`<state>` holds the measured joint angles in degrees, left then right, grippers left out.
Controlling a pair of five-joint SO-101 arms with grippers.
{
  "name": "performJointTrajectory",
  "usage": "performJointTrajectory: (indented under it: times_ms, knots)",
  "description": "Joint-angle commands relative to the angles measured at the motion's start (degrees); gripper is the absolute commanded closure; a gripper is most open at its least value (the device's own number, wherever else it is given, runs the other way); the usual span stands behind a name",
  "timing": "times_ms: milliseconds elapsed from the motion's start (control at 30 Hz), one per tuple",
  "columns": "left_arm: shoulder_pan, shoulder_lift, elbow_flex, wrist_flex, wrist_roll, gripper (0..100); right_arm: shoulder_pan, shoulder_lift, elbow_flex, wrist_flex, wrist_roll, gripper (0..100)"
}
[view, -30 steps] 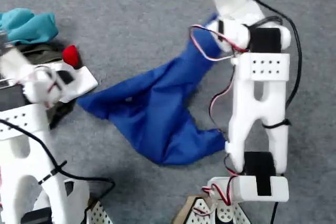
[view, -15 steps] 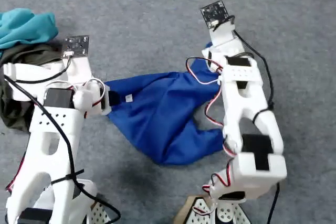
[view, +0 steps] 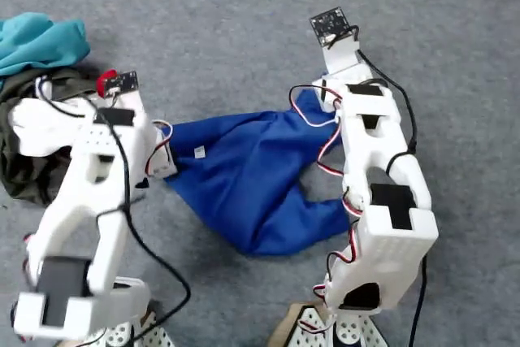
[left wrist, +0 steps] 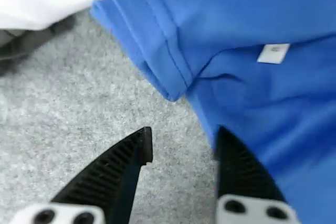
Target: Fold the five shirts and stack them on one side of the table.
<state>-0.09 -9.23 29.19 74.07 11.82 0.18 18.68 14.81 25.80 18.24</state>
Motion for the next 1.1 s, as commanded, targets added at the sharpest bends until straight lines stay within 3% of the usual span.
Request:
performJointTrajectory:
  times_ms: [0, 467, 967, 1067]
  knots:
    - [-1.9, 4.6, -6.6, 1.3, 0.4, 87, 0.7, -0.3, -3.6, 0.3, 0.4, 99.6]
    - [-2.3, 8.1, -9.0, -4.7, 2.5, 87, 0.7, -0.1, -3.6, 0.3, 0.4, 99.6]
    - [-2.6, 8.1, -1.1, -13.6, 2.5, 87, 0.6, 0.0, -3.6, 0.3, 0.4, 99.6]
    - [-2.6, 7.9, -1.4, -13.6, 2.5, 94, 0.6, 0.0, -3.6, 0.3, 0.4, 99.6]
